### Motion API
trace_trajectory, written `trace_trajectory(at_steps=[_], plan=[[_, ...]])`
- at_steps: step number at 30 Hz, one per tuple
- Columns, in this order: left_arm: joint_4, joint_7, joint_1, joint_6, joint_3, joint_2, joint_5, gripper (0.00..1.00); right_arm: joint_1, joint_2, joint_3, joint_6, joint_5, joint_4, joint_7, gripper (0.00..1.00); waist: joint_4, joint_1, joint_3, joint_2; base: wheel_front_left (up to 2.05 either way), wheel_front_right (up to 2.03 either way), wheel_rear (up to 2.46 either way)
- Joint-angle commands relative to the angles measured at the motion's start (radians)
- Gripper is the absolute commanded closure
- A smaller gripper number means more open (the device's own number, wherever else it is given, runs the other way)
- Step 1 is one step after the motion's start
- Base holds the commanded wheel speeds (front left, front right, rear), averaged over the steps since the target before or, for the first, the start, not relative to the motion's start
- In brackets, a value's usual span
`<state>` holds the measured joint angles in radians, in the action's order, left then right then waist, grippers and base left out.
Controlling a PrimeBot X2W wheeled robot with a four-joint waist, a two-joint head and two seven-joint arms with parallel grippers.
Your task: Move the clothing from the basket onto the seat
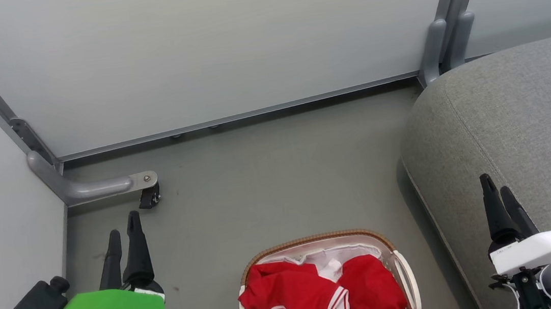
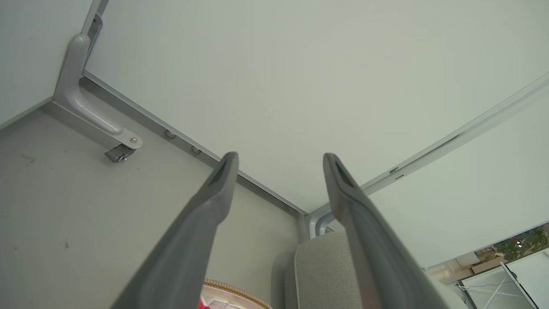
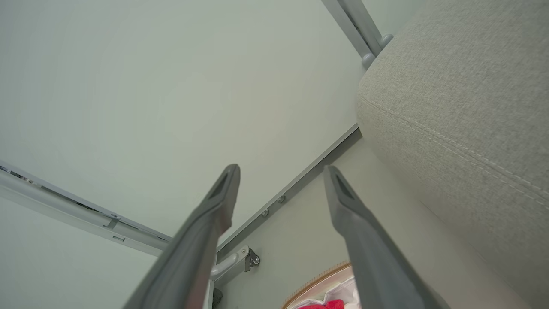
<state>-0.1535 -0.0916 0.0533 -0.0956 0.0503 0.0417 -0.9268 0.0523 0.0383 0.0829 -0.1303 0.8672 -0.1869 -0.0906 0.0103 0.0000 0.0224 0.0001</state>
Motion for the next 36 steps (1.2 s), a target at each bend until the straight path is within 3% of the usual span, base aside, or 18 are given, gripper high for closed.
trace_trajectory(at_steps=[1,15,36], plan=[[0.012,-0.012,0.002,0.005,0.008,0.006,0.042,0.0,-0.001,0.007,-0.004,0.0,-0.048,0.019,-0.012,0.0,0.0,0.0,0.0,-0.0001,0.0,0.0,0.0],[-0.025,-0.052,-0.02,0.018,0.047,0.007,0.244,0.0,-0.015,0.009,-0.027,0.0,-0.252,0.022,-0.052,0.0,0.005,0.0,0.0,-0.0001,0.0,0.0,0.0],[-0.08,-0.102,-0.031,0.033,0.074,0.009,0.412,0.0,-0.033,0.011,-0.047,0.0,-0.468,-0.01,-0.103,0.0,0.012,0.0,0.002,-0.0001,0.0,0.0,0.0]])
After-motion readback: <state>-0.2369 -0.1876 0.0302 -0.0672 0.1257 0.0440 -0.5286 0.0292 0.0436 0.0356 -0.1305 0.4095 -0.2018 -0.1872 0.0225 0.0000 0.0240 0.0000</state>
